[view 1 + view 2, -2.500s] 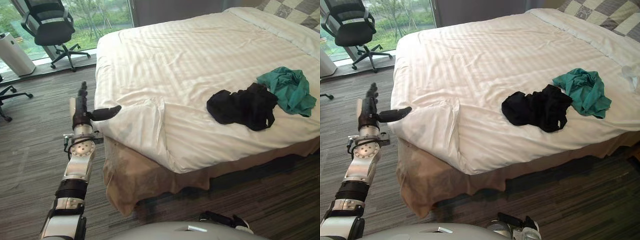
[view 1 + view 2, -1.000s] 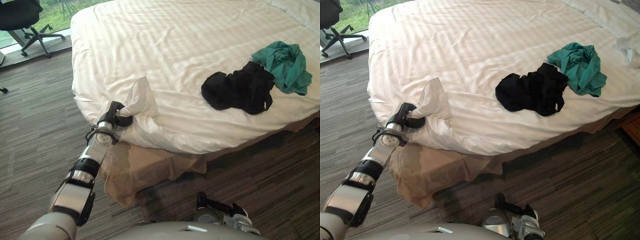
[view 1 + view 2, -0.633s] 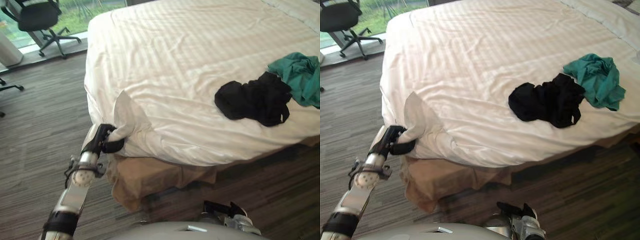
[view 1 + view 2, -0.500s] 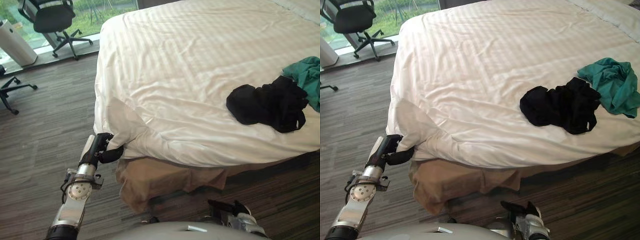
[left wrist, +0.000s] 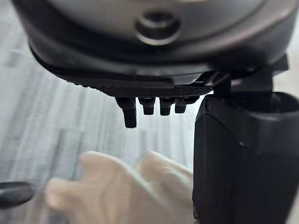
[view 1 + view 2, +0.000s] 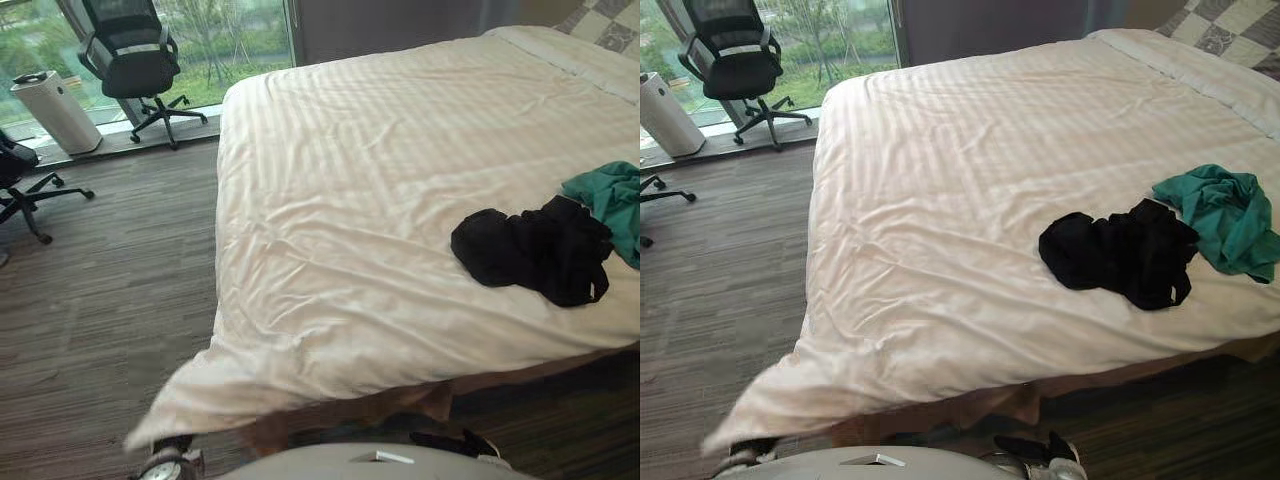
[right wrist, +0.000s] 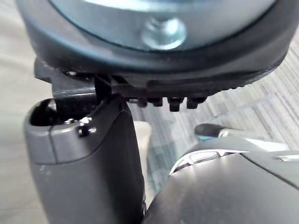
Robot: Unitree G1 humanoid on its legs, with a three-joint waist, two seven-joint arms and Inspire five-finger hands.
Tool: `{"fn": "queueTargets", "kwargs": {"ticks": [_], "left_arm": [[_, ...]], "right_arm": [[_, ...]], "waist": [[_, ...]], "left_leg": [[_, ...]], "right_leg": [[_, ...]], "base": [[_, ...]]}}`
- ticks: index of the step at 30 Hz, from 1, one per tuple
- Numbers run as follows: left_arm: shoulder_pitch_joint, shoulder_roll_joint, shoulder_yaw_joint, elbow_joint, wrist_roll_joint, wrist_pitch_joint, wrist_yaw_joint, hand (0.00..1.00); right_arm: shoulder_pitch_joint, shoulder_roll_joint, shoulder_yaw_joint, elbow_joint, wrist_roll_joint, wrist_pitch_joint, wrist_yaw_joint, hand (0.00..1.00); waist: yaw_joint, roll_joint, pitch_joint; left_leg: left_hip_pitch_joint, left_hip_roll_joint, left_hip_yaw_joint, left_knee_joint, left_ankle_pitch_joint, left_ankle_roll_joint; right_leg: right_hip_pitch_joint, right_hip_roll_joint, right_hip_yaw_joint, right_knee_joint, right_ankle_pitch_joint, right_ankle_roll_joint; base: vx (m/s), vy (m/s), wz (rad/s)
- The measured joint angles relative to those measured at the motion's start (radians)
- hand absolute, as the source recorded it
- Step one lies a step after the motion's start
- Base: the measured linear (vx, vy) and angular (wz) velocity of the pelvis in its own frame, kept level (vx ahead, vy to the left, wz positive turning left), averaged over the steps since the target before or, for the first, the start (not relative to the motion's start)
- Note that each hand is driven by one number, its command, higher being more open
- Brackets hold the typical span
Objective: Tidy up the quilt and then pick up the clothes from the bed and put them into the laundry hamper
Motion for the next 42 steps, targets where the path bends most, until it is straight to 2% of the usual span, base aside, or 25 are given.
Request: {"fn": "queueTargets", "kwargs": {"ticks": [2,4,7,10,14,17,22,27,32,34,42], "left_arm": [[0.015,-0.022,0.023,0.060,0.033,0.054,0.005,1.00],[0.052,-0.052,0.055,0.081,0.049,0.082,0.006,1.00],[0.067,-0.055,0.103,0.076,0.050,0.083,0.010,1.00],[0.066,-0.040,0.099,0.075,0.058,0.082,0.027,1.00],[0.057,-0.042,0.078,0.076,0.059,0.083,0.043,1.00],[0.047,-0.049,0.033,0.076,0.059,0.084,0.073,1.00],[0.038,-0.047,-0.002,0.057,0.060,0.082,0.103,1.00],[0.007,-0.050,-0.061,0.053,0.059,0.084,0.127,1.00],[-0.041,-0.044,-0.133,0.049,0.064,0.085,0.141,1.00],[-0.070,-0.043,-0.170,0.049,0.113,0.088,0.131,1.00],[-0.067,-0.037,-0.176,0.053,0.172,0.100,0.131,1.00]], "right_arm": [[0.000,0.000,0.000,0.000,0.000,-0.007,0.002,1.00],[0.004,0.000,0.000,0.000,0.002,-0.008,0.003,1.00],[0.010,0.001,0.000,0.003,0.003,-0.008,0.003,1.00],[0.006,0.010,0.001,0.011,0.003,-0.011,0.002,1.00],[0.006,0.016,-0.014,0.019,0.028,-0.015,-0.002,1.00],[0.017,0.022,-0.042,0.019,0.095,-0.013,-0.025,1.00],[0.032,0.052,-0.105,0.020,0.170,-0.014,-0.044,1.00],[0.042,0.055,-0.248,0.021,0.286,-0.011,-0.087,1.00],[0.024,0.053,-0.400,0.021,0.359,-0.008,-0.131,1.00],[0.007,0.050,-0.462,0.021,0.367,-0.008,-0.139,1.00],[-0.061,-0.023,-0.697,0.020,0.407,0.000,-0.169,1.00]], "waist": [[-0.006,-0.010,0.006],[-0.007,-0.019,0.012],[0.014,-0.034,0.016],[0.011,-0.050,0.011],[0.005,-0.048,0.016],[0.005,-0.036,0.015],[0.000,-0.040,0.016],[-0.010,-0.045,0.016],[-0.014,-0.061,0.015],[-0.019,-0.067,0.018],[-0.040,-0.073,0.021]], "left_leg": [[0.000,0.000,0.000,-0.002,0.000,0.000],[0.000,0.000,0.000,-0.009,0.002,-0.003],[0.001,-0.002,-0.005,-0.025,0.010,-0.010],[0.004,-0.011,-0.004,-0.057,0.039,-0.011],[0.001,-0.021,-0.006,-0.097,0.082,-0.011],[0.002,-0.015,-0.009,-0.101,0.090,-0.013],[-0.002,-0.003,-0.006,-0.101,0.095,-0.019],[-0.017,-0.001,0.011,-0.101,0.091,-0.026],[-0.011,0.010,0.052,-0.098,0.078,-0.038],[-0.006,0.012,0.065,-0.097,0.076,-0.041],[0.008,0.011,0.088,-0.096,0.054,-0.041]], "right_leg": [[0.000,0.000,0.000,-0.004,-0.009,0.011],[-0.002,0.003,0.000,-0.007,-0.011,0.012],[-0.004,0.004,0.000,-0.013,-0.011,0.012],[-0.013,0.003,0.001,-0.025,-0.013,0.011],[-0.036,0.006,0.001,-0.024,-0.020,0.013],[-0.036,0.011,0.000,-0.025,-0.022,0.010],[-0.036,0.025,0.002,-0.041,-0.019,0.011],[-0.039,0.033,0.015,-0.063,0.001,0.014],[-0.048,0.053,0.054,-0.092,0.016,0.001],[-0.053,0.056,0.065,-0.092,0.016,0.001],[-0.056,0.057,0.088,-0.091,0.016,0.000]], "base": [[-0.04,-0.087,-0.06],[-0.09,-0.091,-0.02],[-0.12,-0.074,0.02],[-0.13,-0.070,-0.06],[-0.13,-0.065,-0.02],[-0.12,-0.070,0.04],[-0.05,-0.032,-0.02],[0.02,0.000,-0.05],[0.04,-0.010,-0.24],[0.03,-0.023,-0.22],[0.00,-0.016,-0.09]]}}
